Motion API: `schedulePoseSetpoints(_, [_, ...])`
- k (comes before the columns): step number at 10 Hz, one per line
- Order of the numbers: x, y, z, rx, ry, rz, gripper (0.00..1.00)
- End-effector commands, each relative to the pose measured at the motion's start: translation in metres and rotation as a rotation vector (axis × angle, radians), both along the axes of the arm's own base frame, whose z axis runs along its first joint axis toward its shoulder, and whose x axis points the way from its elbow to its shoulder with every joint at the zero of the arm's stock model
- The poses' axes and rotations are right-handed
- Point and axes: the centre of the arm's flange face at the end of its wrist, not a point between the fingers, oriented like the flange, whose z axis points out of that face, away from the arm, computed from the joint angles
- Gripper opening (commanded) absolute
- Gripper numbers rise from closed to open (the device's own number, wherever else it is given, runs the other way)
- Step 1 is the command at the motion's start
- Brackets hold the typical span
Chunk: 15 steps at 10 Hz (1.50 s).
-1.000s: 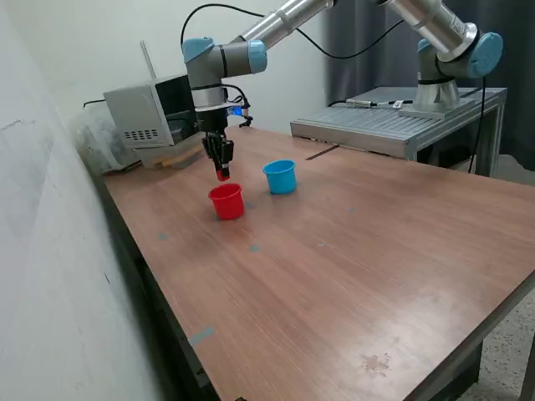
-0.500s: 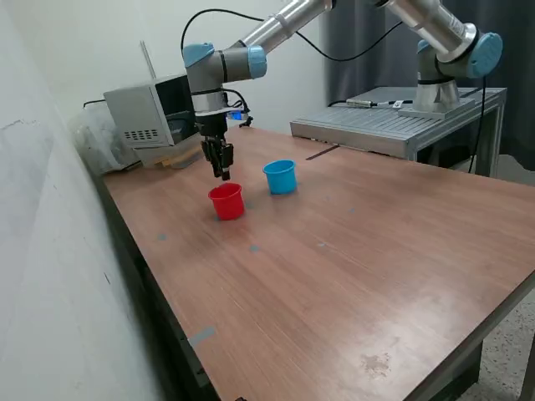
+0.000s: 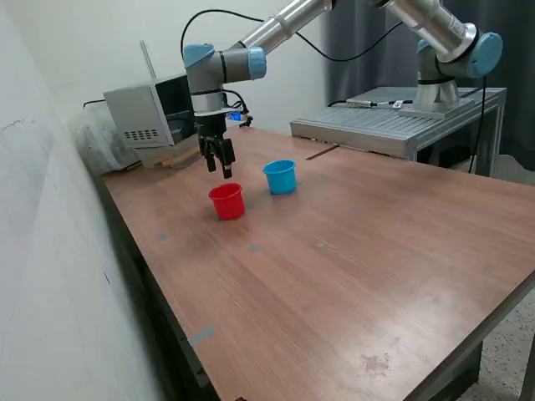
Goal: Place red objects in the red bin, and blue objects in the blue bin.
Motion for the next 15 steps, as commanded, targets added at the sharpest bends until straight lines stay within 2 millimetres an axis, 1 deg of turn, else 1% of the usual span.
schedulePoseSetpoints(1, [0.005,-0.001,-0.002,0.054,-0.054,-0.009,1.0])
schedulePoseSetpoints(2, [0.01,-0.007,-0.004,0.052,-0.109,-0.003,1.0])
schedulePoseSetpoints(3, [0.018,-0.011,0.006,0.039,-0.153,-0.007,1.0])
schedulePoseSetpoints(4, [0.025,-0.013,0.03,0.037,-0.15,-0.038,1.0])
schedulePoseSetpoints(5, [0.042,-0.018,0.043,0.032,-0.157,-0.074,1.0])
schedulePoseSetpoints(6, [0.065,-0.024,0.059,0.029,-0.165,-0.094,1.0])
schedulePoseSetpoints(7, [0.091,-0.03,0.072,0.021,-0.197,-0.096,1.0])
schedulePoseSetpoints(8, [0.131,-0.041,0.086,0.003,-0.279,-0.093,1.0])
schedulePoseSetpoints(10, [0.183,-0.053,0.103,-0.022,-0.39,-0.099,1.0])
schedulePoseSetpoints(11, [0.212,-0.059,0.115,-0.028,-0.433,-0.108,1.0])
schedulePoseSetpoints(13, [0.283,-0.081,0.15,-0.021,-0.405,-0.106,1.0])
schedulePoseSetpoints(14, [0.315,-0.092,0.166,-0.013,-0.38,-0.104,1.0])
schedulePoseSetpoints(15, [0.341,-0.099,0.174,-0.005,-0.382,-0.102,1.0])
